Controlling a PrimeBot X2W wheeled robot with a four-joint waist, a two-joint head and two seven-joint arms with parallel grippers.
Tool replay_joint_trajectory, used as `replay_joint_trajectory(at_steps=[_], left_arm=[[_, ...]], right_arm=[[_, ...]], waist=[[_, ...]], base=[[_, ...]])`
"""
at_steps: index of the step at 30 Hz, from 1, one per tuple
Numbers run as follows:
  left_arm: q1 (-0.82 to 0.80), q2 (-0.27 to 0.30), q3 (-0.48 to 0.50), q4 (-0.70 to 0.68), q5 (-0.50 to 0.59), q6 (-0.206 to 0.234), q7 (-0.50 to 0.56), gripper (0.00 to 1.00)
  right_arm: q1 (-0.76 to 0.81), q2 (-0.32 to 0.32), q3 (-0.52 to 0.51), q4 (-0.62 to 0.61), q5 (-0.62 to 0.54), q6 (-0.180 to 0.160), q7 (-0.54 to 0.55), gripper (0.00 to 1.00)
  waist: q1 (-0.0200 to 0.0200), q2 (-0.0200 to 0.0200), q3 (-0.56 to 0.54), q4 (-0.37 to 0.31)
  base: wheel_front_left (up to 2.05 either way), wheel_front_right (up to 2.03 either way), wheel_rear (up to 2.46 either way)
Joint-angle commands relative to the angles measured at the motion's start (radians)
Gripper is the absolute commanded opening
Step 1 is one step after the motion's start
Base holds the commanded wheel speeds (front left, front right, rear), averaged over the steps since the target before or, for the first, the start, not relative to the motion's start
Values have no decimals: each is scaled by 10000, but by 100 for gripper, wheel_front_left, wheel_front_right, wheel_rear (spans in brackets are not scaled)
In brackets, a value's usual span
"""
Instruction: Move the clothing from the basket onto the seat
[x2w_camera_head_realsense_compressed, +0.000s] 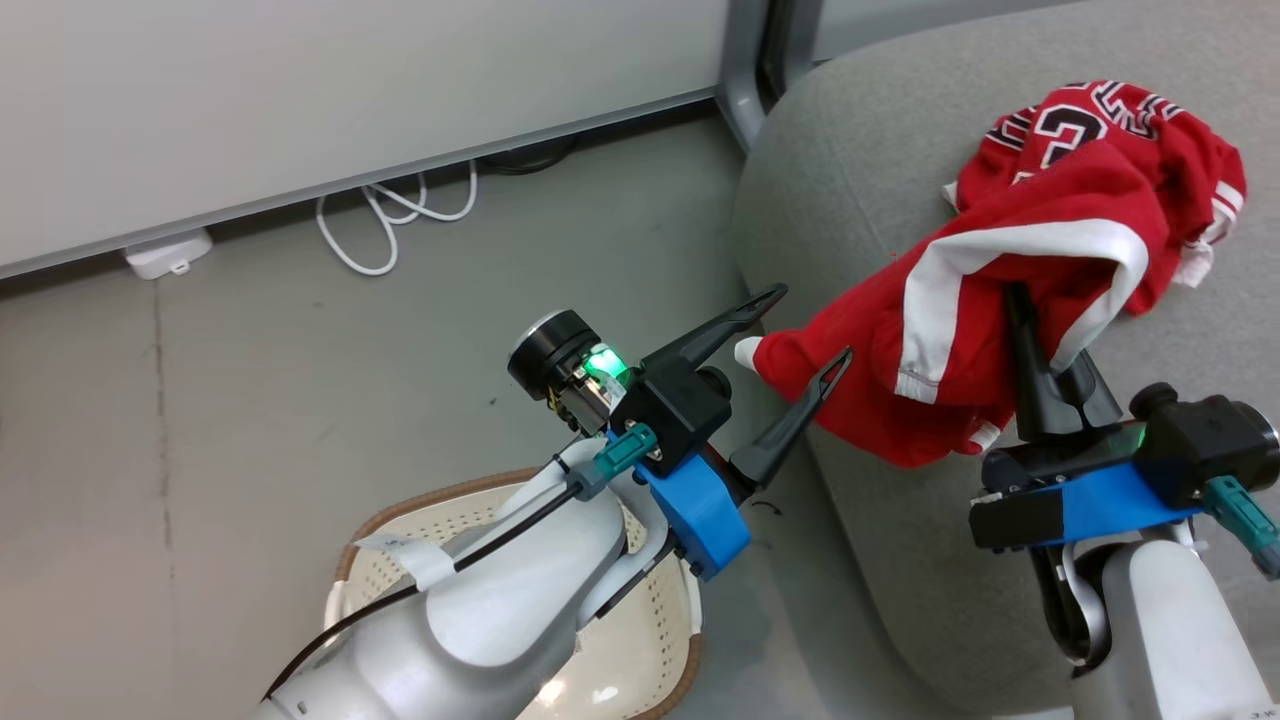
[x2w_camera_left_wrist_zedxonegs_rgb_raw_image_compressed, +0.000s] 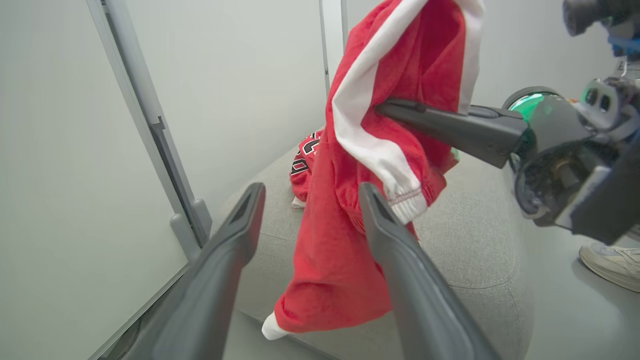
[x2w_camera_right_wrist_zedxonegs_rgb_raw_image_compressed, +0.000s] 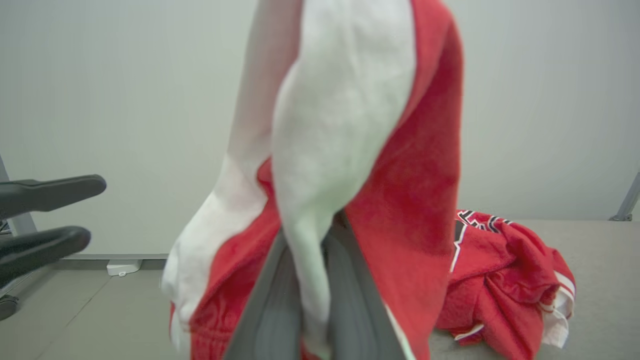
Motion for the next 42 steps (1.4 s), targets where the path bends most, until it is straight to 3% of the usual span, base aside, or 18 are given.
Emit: replay_joint_trajectory(at_steps=[1, 10, 24, 35, 42], left_arm=[[-35, 42, 13, 18, -11, -10, 15, 100], [87, 19, -198, 67, -66, -5, 13, 100], [-90, 119, -162, 38, -63, 177, -3, 100], [-779, 483, -46, -266, 155, 368, 199, 100], [-1461, 561, -125, -501, 432, 373, 422, 100]], right_arm=[[124, 26, -33, -44, 28, 5, -5, 0], [413, 76, -490, -203, 44, 5, -5, 0], [-7, 79, -774, -676, 73, 5, -5, 0], [-2813, -703, -1836, -1396, 122, 5, -5, 0], [-5005, -1673, -3162, -1108, 225, 4, -5, 0]], waist=[[0, 0, 52, -153], [0, 0, 94, -681], [0, 0, 361, -798], [0, 0, 1911, -701], [0, 0, 3369, -512]], base=[[0, 0, 0], [0, 0, 0], [0, 0, 0], [0, 0, 0], [0, 0, 0]])
